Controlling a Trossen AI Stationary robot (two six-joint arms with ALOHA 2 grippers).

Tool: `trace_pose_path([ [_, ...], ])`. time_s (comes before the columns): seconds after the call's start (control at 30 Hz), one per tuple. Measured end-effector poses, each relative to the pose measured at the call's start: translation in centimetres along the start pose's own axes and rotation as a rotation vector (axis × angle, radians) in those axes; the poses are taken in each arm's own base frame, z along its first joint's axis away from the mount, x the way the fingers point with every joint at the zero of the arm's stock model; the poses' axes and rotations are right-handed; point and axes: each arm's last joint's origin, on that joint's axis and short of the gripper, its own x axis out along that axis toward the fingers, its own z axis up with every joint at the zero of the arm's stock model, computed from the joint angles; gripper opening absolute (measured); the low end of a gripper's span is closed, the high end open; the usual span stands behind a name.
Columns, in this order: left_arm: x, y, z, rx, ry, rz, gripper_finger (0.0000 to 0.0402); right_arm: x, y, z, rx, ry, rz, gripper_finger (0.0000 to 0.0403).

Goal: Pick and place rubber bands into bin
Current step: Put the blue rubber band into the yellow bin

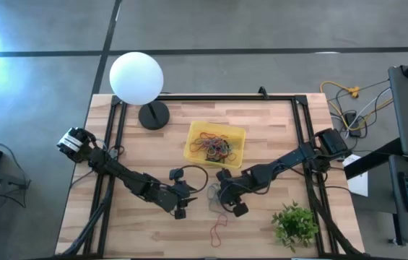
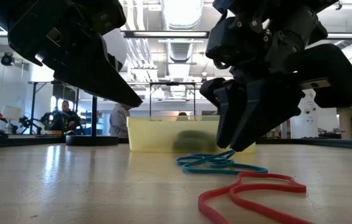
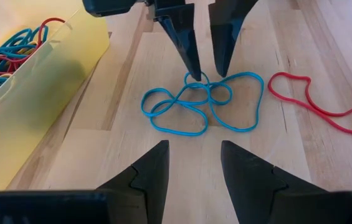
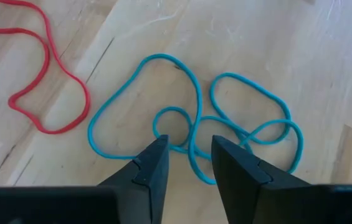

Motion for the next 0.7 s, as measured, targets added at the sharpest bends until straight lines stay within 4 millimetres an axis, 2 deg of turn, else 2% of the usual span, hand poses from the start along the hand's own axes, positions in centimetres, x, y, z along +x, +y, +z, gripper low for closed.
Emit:
trace_pose_path([
  [0.7, 0.0, 0.0, 0.0, 0.0, 0.0, 0.0, 0.013, 0.2, -0.1, -1.1, 0.005, 0.032, -0.051, 0.0079],
])
